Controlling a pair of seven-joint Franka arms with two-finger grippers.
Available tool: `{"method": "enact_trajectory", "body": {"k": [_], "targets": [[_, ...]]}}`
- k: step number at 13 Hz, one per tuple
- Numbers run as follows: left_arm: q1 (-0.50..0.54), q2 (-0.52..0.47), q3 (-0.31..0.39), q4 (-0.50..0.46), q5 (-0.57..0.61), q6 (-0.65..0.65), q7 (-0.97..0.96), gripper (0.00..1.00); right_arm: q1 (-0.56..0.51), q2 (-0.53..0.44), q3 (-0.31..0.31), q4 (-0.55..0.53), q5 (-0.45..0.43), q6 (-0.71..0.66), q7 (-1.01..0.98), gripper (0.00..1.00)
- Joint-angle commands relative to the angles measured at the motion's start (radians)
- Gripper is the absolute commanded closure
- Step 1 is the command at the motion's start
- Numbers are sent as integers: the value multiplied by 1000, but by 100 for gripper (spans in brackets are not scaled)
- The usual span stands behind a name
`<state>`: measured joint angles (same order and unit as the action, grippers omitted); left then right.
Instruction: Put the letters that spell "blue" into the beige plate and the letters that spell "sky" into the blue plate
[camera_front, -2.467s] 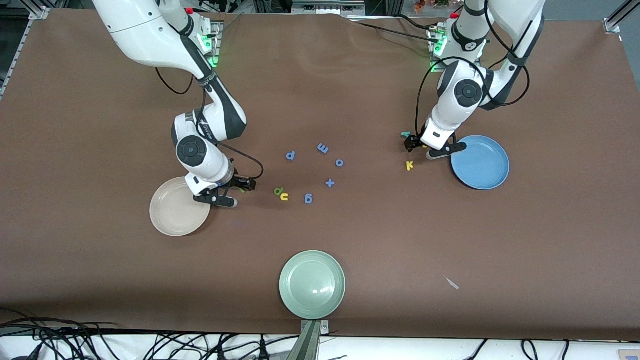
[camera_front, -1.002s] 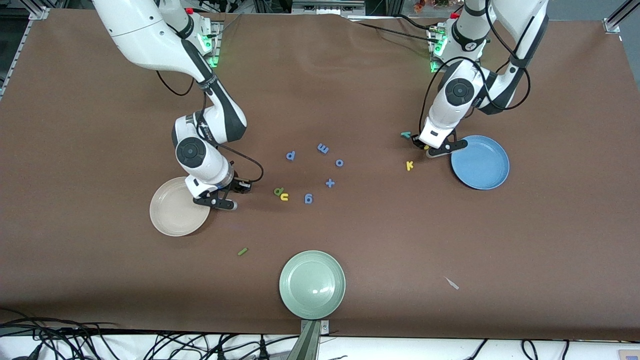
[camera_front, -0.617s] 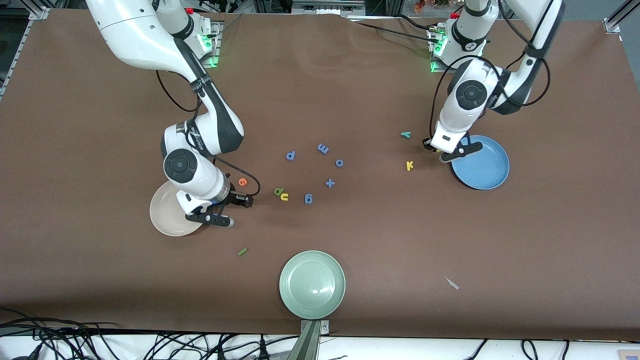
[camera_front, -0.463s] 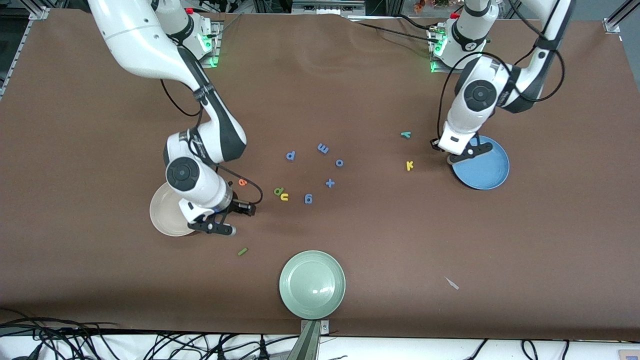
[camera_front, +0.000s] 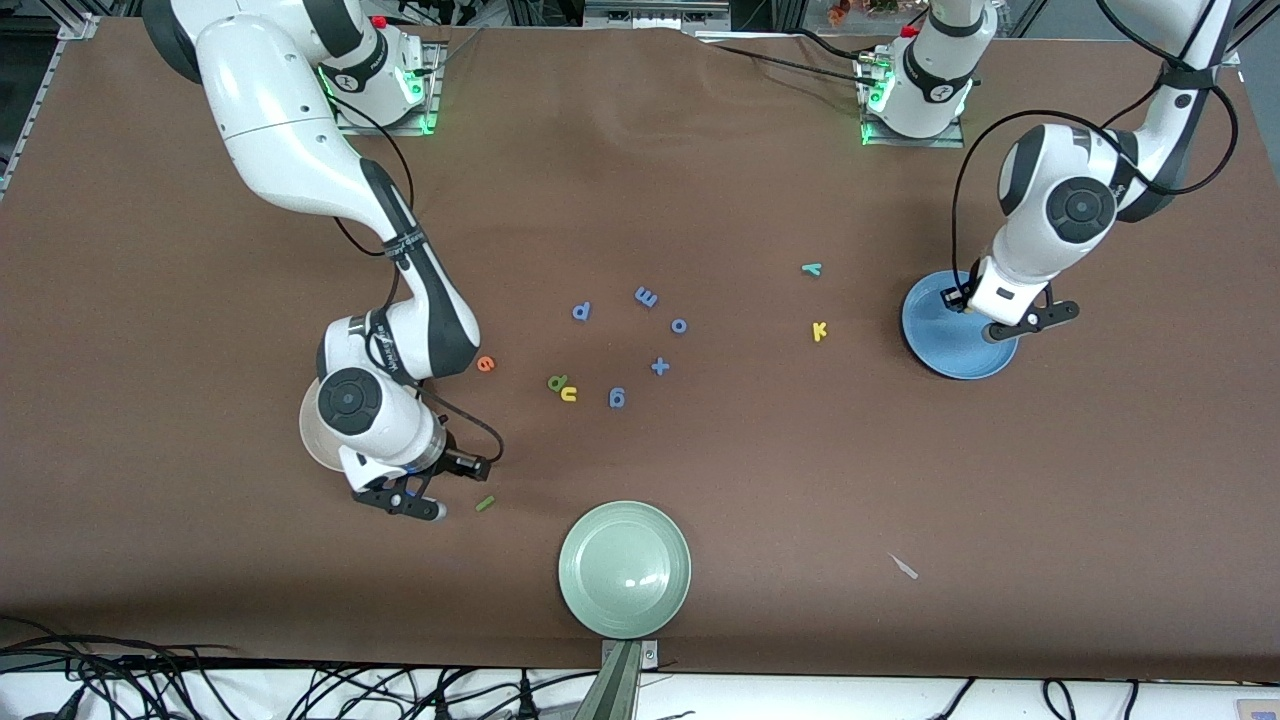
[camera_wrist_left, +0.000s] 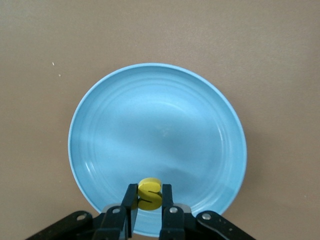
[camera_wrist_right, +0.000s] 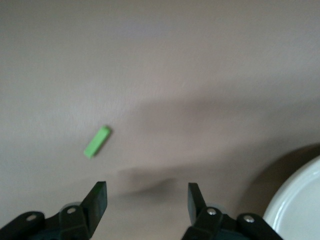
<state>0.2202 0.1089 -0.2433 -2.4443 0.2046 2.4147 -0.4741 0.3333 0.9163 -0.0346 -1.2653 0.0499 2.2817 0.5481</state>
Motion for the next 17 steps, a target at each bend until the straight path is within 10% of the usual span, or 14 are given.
{"method": "enact_trajectory", "body": {"k": [1,5,17], "targets": [[-1,23,-11,-7,82,21,-1,79,9,47,4,104,7,-34,71,26],[11,26,-17,-7,99,37,-20,48,4,206,8,322,8,-24,93,27],[-8,54,-252,14,65,115,-334,48,1,216,32,322,8,-68,142,32]]}}
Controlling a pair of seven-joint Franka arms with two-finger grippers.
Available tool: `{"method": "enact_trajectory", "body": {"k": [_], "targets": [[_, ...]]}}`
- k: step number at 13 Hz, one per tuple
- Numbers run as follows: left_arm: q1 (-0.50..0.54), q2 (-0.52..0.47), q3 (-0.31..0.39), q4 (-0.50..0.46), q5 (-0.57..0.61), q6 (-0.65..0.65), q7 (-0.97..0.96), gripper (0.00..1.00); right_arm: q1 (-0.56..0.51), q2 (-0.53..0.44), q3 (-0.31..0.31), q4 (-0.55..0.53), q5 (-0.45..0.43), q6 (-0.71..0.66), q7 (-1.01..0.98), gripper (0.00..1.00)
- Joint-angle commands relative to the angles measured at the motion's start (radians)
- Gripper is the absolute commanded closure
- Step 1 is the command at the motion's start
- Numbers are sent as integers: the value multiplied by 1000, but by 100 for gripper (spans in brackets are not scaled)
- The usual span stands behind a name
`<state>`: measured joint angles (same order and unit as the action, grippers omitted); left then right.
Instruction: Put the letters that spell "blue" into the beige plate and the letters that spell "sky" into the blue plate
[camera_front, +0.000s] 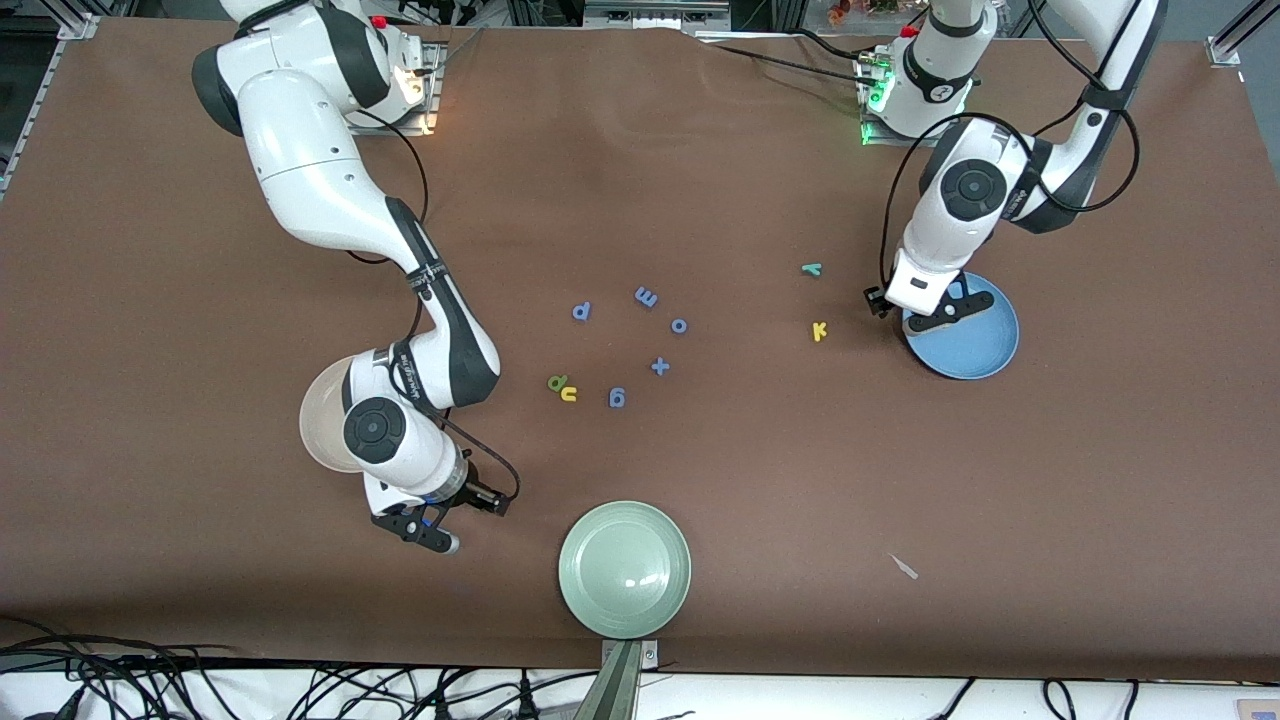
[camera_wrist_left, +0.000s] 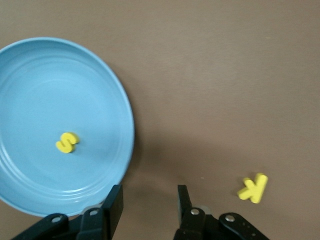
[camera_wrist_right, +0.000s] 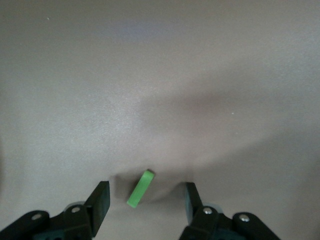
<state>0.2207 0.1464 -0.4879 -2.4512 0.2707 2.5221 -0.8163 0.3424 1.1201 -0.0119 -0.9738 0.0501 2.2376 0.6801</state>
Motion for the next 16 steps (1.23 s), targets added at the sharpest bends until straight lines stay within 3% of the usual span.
{"method": "enact_trajectory", "body": {"k": [1,3,5,9,14,16], "targets": [[-21,56,-9,58,2,10,11,48,-10,12,7,29,8,-24,9,34],[-61,164,-8,139,37,11,8,46,-11,17,7,29,8,-13,9,35],[-70,193,-8,156,44,11,9,43,-10,20,6,27,7,-9,9,38],[-112,292,-6,261,56,9,12,51,-10,24,7,6,8,28,10,43],[-110,349,-4,268,114,1,11,52,-11,26,7,-3,10,30,10,68],[-106,340,-6,261,119,-25,9,52,-13,26,9,-9,10,30,12,72]]}}
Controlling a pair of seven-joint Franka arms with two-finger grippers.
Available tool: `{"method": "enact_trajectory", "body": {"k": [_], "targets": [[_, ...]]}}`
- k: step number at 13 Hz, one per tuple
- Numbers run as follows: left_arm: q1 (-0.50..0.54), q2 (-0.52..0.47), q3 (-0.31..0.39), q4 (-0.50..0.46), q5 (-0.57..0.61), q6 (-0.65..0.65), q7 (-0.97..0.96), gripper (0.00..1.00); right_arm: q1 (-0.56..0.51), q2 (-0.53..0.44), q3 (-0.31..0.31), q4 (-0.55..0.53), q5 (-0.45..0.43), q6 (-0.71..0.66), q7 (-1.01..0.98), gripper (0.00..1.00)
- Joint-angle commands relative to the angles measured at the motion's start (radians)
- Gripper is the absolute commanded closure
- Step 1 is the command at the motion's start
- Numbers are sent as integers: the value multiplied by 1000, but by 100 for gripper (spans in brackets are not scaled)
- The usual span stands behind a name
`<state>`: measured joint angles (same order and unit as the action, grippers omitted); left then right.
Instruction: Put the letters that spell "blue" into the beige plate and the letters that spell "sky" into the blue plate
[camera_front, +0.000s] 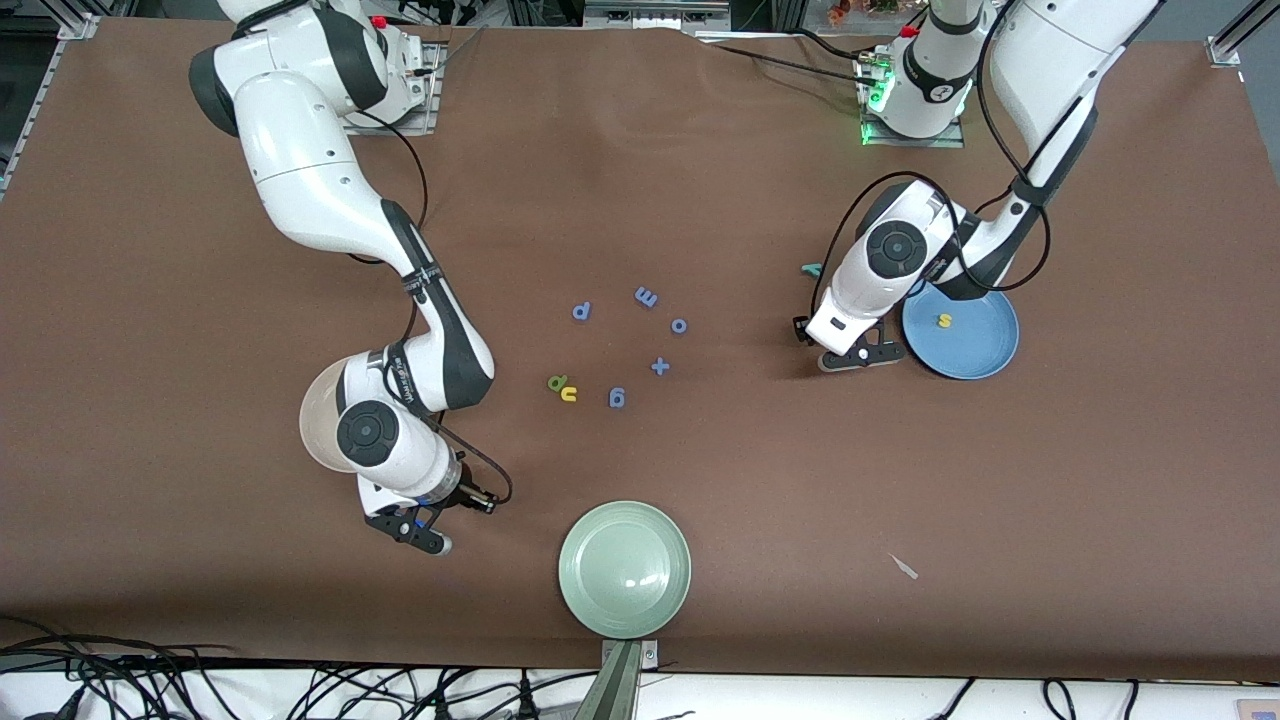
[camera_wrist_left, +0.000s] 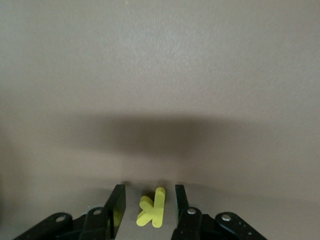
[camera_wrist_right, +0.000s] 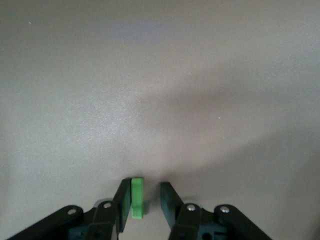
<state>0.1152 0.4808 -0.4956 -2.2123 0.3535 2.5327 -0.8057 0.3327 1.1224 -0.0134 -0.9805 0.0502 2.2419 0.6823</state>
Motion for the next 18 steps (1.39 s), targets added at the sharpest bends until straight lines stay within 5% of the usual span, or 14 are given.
{"method": "enact_trajectory", "body": {"k": [1,4,6,9,13,16,18], "targets": [[0,4,0,22,38,-46,-7,52,-3,23,10,-4,11,25,10,74],[-2,1,0,17,36,-46,-13,52,-3,22,9,-9,40,25,5,88],[-2,1,0,17,36,-46,-18,65,-4,22,9,-9,42,24,0,100],[-6,1,-3,14,36,-46,-43,72,-9,4,6,-7,40,-17,-30,100],[-5,-19,-17,19,36,-60,-93,96,-44,-97,0,-4,30,-230,-157,100],[11,-91,-26,45,12,-174,-81,100,-58,-177,-52,-20,27,-436,-263,100],[21,-105,-24,110,-37,-294,-14,100,-60,-267,-71,-145,25,-437,-311,100]]}}
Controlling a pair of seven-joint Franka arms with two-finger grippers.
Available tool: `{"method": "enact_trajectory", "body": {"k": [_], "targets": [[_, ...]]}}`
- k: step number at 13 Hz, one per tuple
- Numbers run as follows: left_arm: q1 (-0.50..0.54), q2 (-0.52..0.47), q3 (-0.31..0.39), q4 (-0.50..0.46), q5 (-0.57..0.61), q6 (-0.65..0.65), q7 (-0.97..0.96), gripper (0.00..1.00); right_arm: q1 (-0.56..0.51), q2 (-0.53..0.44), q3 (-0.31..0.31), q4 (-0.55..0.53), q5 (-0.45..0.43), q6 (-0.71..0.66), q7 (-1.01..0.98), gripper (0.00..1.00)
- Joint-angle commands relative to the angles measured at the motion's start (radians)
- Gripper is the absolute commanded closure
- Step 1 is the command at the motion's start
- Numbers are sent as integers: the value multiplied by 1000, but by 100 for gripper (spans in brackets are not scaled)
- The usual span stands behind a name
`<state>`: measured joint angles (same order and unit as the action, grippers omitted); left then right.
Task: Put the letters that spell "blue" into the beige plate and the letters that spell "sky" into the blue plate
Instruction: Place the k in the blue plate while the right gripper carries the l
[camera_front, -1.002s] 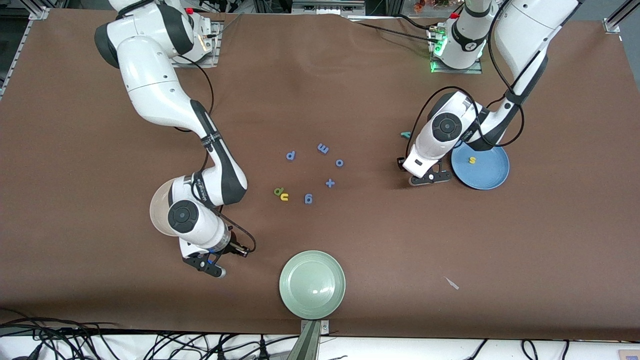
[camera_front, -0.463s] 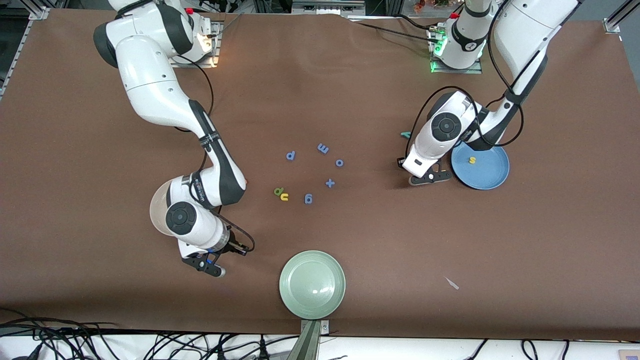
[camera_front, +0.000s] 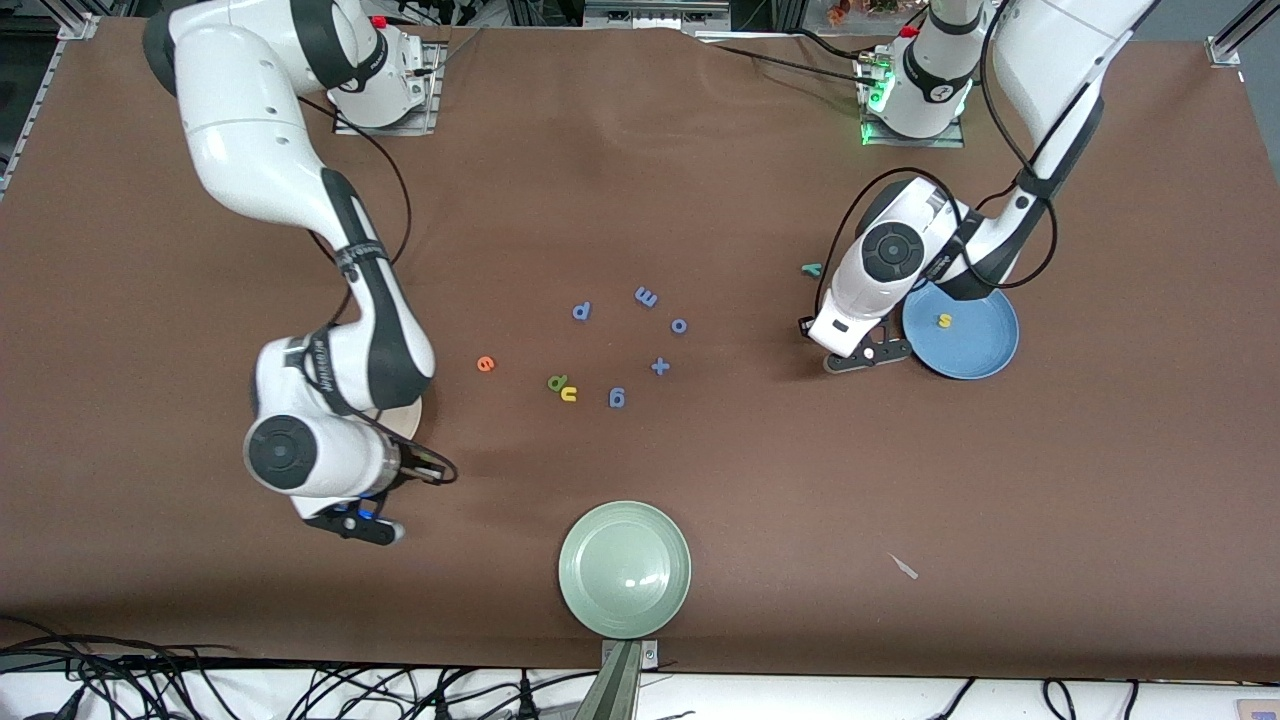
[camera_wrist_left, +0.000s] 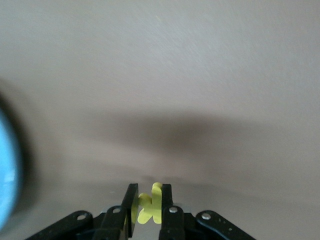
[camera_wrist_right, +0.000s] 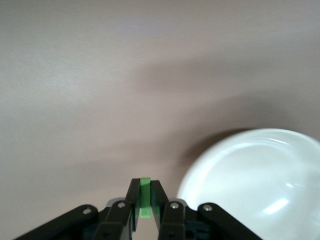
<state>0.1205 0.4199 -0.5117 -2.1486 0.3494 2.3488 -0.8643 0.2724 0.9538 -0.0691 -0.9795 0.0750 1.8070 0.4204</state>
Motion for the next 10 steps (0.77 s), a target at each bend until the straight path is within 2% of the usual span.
{"method": "enact_trajectory", "body": {"k": [1,5,6,8,10], "targets": [[31,-46,-8,80,-61,-175,106,100,2,-159,-23,-251,-1,41,-52,100],[175,-61,-4,69,-46,-209,278,98,2,-400,-26,-753,-8,353,-120,100],[210,-61,-4,55,-20,-206,312,98,2,-423,-26,-824,-8,421,-120,100],[289,-59,-5,29,9,-195,404,98,2,-426,-26,-867,-8,480,-120,100],[317,-63,-4,-8,31,-189,422,96,2,-426,-26,-872,-8,486,-120,68]]}}
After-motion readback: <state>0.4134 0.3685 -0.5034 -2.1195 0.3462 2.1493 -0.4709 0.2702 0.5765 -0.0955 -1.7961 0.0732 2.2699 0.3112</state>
